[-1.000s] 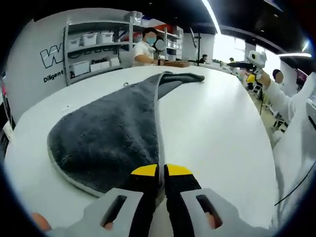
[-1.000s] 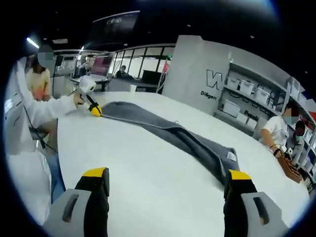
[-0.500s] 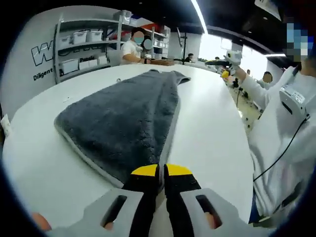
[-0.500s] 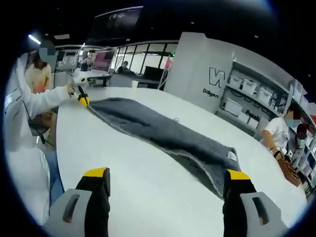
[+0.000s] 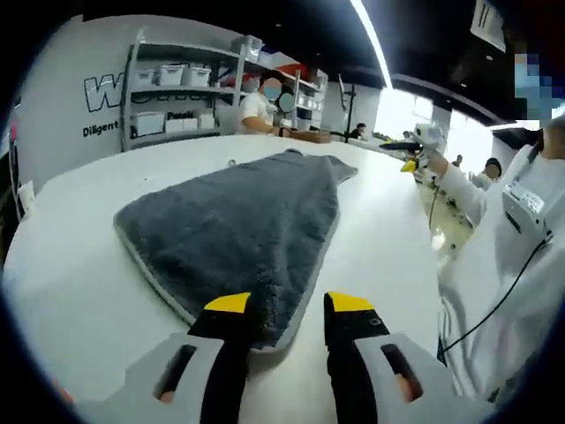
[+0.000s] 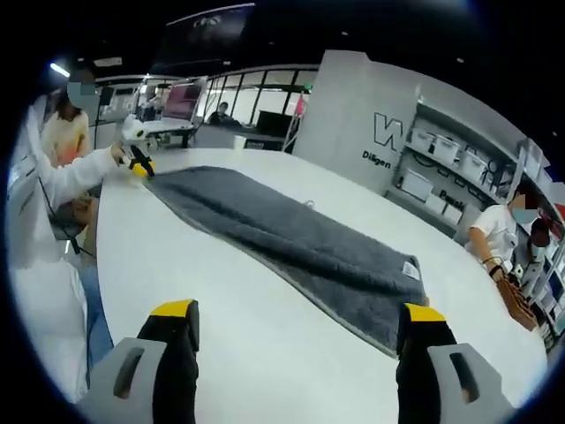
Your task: Open the folded towel by lifting each exposed corner and separating the folded layers until the towel lies flat within the target outline without major curled edges
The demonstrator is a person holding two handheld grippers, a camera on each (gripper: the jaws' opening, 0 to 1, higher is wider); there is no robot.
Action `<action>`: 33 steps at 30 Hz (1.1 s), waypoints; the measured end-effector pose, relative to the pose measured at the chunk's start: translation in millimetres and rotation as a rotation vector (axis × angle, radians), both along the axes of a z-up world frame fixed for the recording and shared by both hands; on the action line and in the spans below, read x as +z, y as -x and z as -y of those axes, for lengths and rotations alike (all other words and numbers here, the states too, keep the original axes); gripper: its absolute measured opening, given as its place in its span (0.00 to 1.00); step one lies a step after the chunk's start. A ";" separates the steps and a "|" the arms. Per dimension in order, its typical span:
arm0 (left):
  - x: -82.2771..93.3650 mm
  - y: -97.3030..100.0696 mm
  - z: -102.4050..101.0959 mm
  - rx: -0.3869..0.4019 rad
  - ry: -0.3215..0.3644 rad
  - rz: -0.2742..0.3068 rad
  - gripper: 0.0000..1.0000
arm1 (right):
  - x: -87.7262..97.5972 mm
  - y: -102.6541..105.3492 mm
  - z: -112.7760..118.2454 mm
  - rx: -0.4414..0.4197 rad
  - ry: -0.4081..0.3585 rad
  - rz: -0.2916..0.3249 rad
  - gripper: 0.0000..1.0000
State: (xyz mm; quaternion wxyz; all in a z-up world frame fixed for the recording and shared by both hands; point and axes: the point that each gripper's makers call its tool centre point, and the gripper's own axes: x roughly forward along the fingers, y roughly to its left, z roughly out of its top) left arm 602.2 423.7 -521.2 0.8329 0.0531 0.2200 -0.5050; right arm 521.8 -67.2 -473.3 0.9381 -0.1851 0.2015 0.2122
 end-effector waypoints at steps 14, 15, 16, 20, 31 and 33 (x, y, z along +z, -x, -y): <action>33.4 8.4 -0.3 0.280 -0.009 0.130 0.99 | -26.4 -24.0 55.0 -0.149 -0.097 -0.053 0.90; 33.8 10.6 0.1 0.283 -0.008 0.130 1.00 | -30.4 -28.3 63.9 -0.172 -0.101 -0.055 0.89; 34.8 11.9 0.6 0.287 -0.002 0.132 1.00 | -34.0 -32.1 71.3 -0.196 -0.109 -0.058 0.89; 36.1 15.8 0.9 0.309 -0.015 0.153 1.00 | -48.2 -46.9 89.0 -0.240 -0.169 -0.078 0.86; 30.7 25.3 7.3 0.305 -0.025 0.141 0.98 | -80.2 -90.8 154.0 -0.487 -0.403 -0.061 0.63; 30.1 25.7 7.9 0.304 -0.031 0.139 0.97 | -83.3 -92.8 155.2 -0.487 -0.404 -0.064 0.54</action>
